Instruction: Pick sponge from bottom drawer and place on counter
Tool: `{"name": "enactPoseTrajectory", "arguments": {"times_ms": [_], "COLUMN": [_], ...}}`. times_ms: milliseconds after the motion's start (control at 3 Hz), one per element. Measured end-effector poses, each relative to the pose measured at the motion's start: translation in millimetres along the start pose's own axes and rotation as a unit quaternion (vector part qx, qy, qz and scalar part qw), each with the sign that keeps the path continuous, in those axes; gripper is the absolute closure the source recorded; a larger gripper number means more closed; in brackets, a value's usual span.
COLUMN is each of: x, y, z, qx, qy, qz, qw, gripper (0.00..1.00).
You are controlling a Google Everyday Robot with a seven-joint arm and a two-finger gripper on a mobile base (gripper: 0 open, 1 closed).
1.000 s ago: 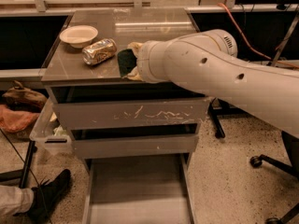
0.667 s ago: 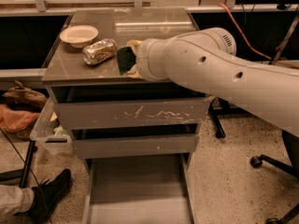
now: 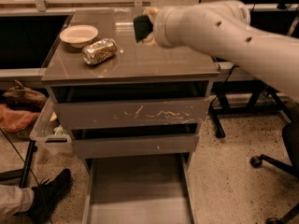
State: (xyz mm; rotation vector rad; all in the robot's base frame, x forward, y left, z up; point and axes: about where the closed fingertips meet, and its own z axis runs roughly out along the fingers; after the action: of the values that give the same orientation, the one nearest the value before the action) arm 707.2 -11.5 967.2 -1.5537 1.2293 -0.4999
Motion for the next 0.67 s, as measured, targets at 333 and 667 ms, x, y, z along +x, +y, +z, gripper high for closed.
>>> {"name": "enactPoseTrajectory", "arguments": {"times_ms": [333, 667], "x": [30, 53], "y": [-25, -30], "z": [16, 33], "qx": [0.001, -0.023], "qy": [-0.002, -0.014], "qz": [0.018, 0.058], "qw": [0.9998, 0.998], "gripper": [1.0, 1.0]}}
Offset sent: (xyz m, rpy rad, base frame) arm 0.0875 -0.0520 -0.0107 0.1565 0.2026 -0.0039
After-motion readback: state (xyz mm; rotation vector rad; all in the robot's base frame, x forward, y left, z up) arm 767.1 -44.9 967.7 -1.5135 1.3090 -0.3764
